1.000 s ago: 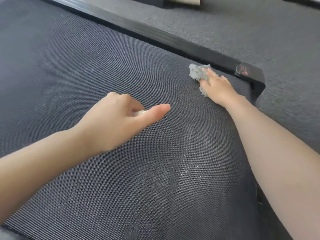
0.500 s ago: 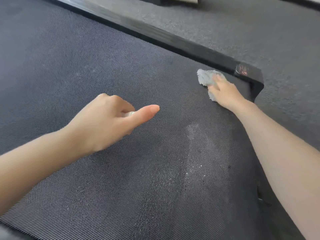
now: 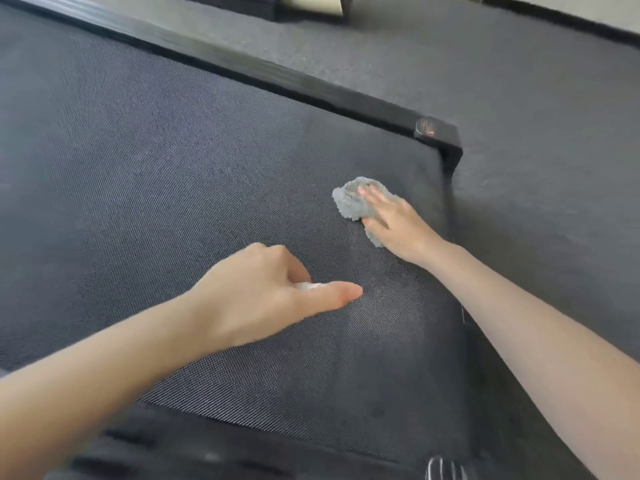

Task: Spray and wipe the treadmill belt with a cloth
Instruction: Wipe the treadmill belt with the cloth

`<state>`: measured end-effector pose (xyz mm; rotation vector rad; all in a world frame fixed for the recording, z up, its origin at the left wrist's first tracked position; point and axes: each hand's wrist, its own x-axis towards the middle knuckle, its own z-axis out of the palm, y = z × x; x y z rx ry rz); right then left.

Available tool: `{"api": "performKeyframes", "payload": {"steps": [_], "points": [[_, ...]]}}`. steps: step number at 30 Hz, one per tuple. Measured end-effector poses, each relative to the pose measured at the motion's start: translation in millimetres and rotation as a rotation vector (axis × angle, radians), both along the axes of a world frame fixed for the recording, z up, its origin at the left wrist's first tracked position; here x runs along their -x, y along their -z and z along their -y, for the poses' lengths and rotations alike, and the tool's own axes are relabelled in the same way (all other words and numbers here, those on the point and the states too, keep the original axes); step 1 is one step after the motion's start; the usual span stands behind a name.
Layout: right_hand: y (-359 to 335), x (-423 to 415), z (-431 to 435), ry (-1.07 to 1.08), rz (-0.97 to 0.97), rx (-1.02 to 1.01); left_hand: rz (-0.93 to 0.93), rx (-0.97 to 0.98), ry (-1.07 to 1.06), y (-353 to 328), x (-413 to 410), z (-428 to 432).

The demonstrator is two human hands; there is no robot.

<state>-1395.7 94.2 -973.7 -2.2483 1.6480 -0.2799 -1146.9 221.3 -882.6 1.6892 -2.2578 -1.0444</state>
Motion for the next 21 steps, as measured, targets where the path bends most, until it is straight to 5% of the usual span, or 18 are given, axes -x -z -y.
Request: {"api": "performKeyframes", "payload": {"steps": [9, 16, 21], "points": [[-10, -2, -24, 0.006, -0.024, -0.020, 0.208, 0.247, 0.025, 8, 38, -48], [-13, -2, -23, -0.002, -0.065, -0.024, 0.326, 0.178, 0.145, -1, 51, -50], [-9, 0, -22, -0.009, -0.060, -0.024, 0.347, 0.305, 0.221, 7, 54, -63]]}}
